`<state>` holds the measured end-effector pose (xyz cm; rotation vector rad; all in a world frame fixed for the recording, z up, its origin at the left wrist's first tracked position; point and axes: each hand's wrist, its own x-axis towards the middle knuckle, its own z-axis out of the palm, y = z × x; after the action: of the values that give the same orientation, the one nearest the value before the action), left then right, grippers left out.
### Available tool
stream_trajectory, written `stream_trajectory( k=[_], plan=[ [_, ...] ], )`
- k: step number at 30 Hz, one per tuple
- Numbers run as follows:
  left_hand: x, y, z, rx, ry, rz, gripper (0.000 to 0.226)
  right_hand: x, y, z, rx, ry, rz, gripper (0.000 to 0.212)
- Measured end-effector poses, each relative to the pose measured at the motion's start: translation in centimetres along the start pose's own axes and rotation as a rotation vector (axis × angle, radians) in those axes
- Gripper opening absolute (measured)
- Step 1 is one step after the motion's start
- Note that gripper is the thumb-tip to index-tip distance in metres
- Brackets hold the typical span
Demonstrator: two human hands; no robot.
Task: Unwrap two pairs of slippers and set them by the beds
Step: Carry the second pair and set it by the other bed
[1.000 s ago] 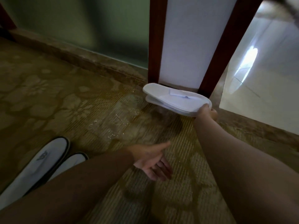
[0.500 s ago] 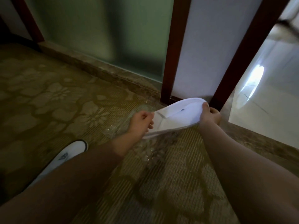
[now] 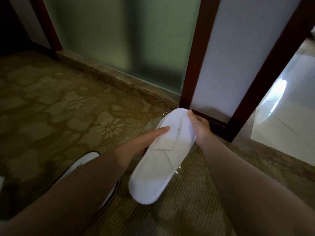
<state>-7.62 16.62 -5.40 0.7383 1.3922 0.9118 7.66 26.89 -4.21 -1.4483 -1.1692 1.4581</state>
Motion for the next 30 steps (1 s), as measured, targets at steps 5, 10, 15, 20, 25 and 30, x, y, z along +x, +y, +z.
stream_trajectory(
  k=[5, 10, 15, 20, 25, 30],
  plan=[
    [1.2, -0.6, -0.8, -0.02, 0.331, 0.129, 0.032, 0.5, 0.4, 1.3, 0.047, -0.092, 0.031, 0.026],
    [2.1, -1.0, -1.4, -0.155, 0.541, 0.14, 0.036, 0.8, 1.7, 2.3, -0.011, -0.261, 0.15, 0.048],
    [3.1, -1.7, -1.7, -0.188, 0.569, 0.11, 0.046, 0.9, 2.9, 3.9, -0.182, -0.413, 0.162, 0.048],
    [4.6, -2.8, -3.0, -0.216, 0.621, 0.071, 0.055, 2.0, 4.8, 4.5, -0.088, -0.328, 0.19, 0.048],
    [6.1, -5.0, -4.9, -0.141, 0.697, 0.07, 0.049, 3.6, 6.7, 4.8, -0.026, -0.208, 0.19, 0.045],
    [5.2, -9.8, -5.2, -0.07, 0.836, -0.055, 0.061, 1.6, 11.0, 4.6, -0.194, -0.11, 0.202, 0.051]
  ],
)
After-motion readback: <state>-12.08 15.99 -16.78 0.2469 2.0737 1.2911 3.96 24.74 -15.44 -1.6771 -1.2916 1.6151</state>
